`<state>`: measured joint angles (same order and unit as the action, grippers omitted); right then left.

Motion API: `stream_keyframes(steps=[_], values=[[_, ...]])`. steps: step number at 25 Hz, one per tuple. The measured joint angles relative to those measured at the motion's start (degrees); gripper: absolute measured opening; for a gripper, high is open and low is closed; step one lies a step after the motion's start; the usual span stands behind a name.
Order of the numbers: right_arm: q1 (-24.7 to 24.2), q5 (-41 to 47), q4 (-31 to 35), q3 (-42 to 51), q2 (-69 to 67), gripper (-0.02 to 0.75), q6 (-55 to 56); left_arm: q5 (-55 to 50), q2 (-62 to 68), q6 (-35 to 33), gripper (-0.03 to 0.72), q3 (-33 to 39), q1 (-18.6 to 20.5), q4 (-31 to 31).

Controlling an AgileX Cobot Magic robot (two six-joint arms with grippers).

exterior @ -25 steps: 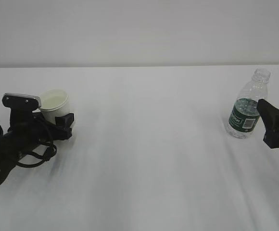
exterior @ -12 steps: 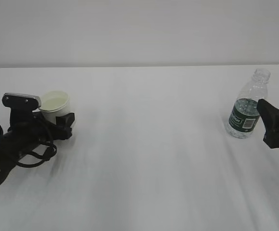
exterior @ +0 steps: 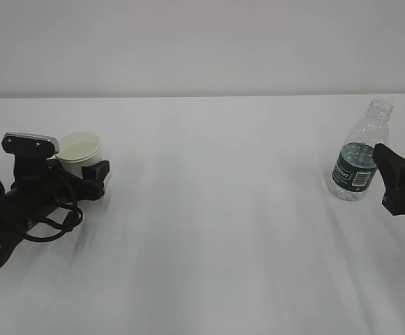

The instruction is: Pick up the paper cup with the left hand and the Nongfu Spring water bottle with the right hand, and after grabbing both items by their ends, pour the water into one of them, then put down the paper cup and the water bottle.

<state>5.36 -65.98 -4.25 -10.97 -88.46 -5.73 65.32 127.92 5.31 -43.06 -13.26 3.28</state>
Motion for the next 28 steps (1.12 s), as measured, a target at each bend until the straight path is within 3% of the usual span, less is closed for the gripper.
stream_keyframes(steps=[28], values=[[0.00,0.00,-0.14,0.00,0.00,0.592,0.00,0.26,-7.76,-1.36,0.597,9.56,0.00,-1.15]])
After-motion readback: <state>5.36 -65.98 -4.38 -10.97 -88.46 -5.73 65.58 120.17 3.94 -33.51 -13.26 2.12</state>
